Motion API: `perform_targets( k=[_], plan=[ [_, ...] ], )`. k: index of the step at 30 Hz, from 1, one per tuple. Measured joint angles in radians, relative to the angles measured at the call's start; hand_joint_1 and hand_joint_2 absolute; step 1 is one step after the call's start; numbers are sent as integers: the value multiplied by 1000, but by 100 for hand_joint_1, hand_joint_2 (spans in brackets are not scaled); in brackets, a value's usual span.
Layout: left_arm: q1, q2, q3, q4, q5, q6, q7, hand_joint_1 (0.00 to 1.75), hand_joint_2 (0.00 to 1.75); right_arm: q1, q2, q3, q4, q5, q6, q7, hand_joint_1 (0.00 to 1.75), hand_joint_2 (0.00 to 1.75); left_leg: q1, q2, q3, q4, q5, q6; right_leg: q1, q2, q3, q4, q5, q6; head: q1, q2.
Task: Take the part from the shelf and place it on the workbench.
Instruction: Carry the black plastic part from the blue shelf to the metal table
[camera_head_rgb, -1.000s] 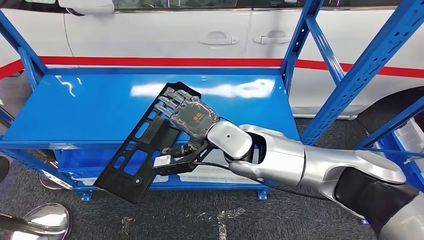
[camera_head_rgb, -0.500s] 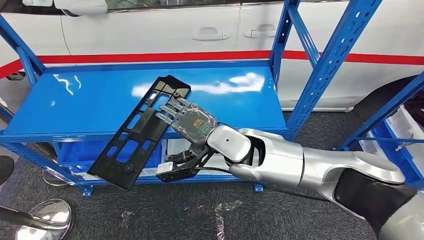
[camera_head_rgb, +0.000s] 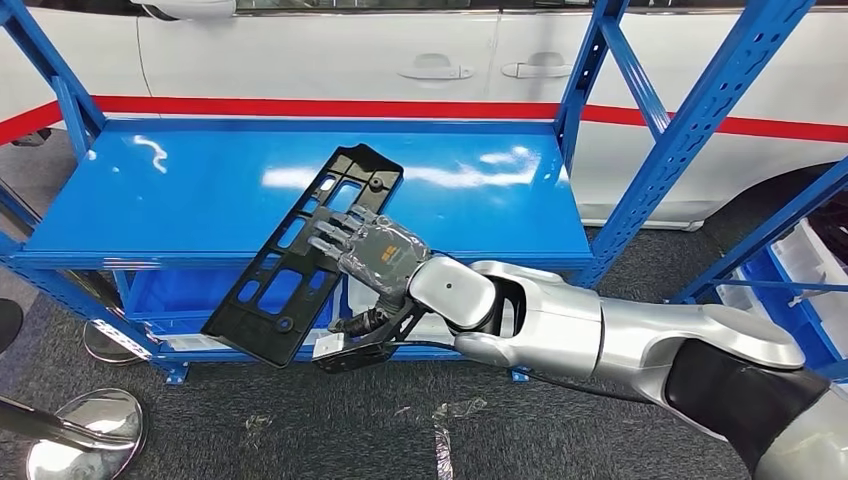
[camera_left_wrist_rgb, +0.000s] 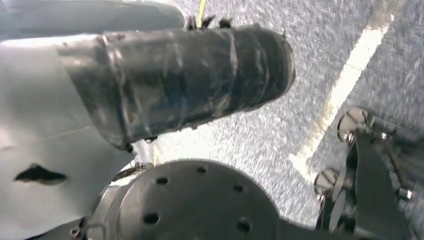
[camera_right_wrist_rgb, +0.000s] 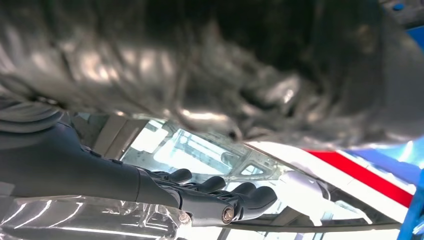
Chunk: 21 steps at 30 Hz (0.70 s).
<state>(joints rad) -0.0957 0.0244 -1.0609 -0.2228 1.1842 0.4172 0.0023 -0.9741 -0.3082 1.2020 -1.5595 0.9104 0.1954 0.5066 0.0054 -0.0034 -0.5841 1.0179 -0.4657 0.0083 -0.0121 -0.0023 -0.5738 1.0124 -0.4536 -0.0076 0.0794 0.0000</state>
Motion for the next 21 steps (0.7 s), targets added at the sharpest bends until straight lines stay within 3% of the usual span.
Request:
perform_targets(
  k=[3,7,8,10,11,12,13,14,16,17,19,21],
  plan=[
    [0,0,0,0,-1,0,0,0,0,0,4,2,3,2,3,-3,0,0,-4,0,-4,5,-3,10,-4,0,1,-5,2,25,0,0],
    [0,0,0,0,-2,-1,-1,0,0,-4,9,2,6,5,5,-7,0,0,1,-3,5,-12,6,28,-8,-2,-7,13,-12,39,1,0],
    [0,0,0,0,-3,-2,-2,0,0,-6,10,2,7,7,5,-8,0,0,4,-4,9,-19,9,33,-8,-2,-24,50,-34,40,2,0],
    [0,0,0,0,-3,-3,-2,0,0,-7,11,4,8,9,5,-8,0,0,6,-10,12,-23,12,37,-9,0,-85,176,-92,39,4,0],
    [0,0,0,0,-3,-3,-2,0,0,-5,12,6,9,9,6,-9,0,0,6,-15,12,-23,11,37,-10,1,-117,237,-111,40,4,0],
    [0,0,0,0,-3,-3,-2,0,0,-3,12,9,10,9,6,-9,0,0,6,-22,12,-22,10,36,-11,1,-137,271,-113,41,4,0],
    [0,1,0,0,-4,-3,-2,0,0,-1,12,12,11,9,7,-9,0,0,7,-31,13,-20,9,34,-13,1,-140,267,-96,41,4,0],
    [0,1,0,0,-4,-3,-3,0,0,-1,12,14,12,9,8,-9,0,0,9,-41,15,-18,6,30,-16,4,-124,225,-62,41,5,0],
    [1,1,0,0,-4,-4,-3,0,0,-2,12,15,15,9,8,-9,0,0,12,-59,14,-9,-1,18,-22,34,-69,98,-1,41,4,0],
    [0,1,0,0,-4,-4,-3,0,0,-2,12,15,16,10,8,-9,0,0,13,-67,9,-3,-4,10,-24,53,-50,55,11,40,3,0],
    [-1,1,0,0,-4,-4,-3,0,0,-1,12,17,18,10,8,-10,0,0,16,-83,-4,0,-3,-5,-20,73,-39,32,5,37,2,0],
    [0,1,0,0,-4,-4,-3,0,0,-2,13,18,18,11,8,-10,0,0,20,-88,-9,-1,-2,-19,-20,56,-38,28,5,26,1,0]
  ],
)
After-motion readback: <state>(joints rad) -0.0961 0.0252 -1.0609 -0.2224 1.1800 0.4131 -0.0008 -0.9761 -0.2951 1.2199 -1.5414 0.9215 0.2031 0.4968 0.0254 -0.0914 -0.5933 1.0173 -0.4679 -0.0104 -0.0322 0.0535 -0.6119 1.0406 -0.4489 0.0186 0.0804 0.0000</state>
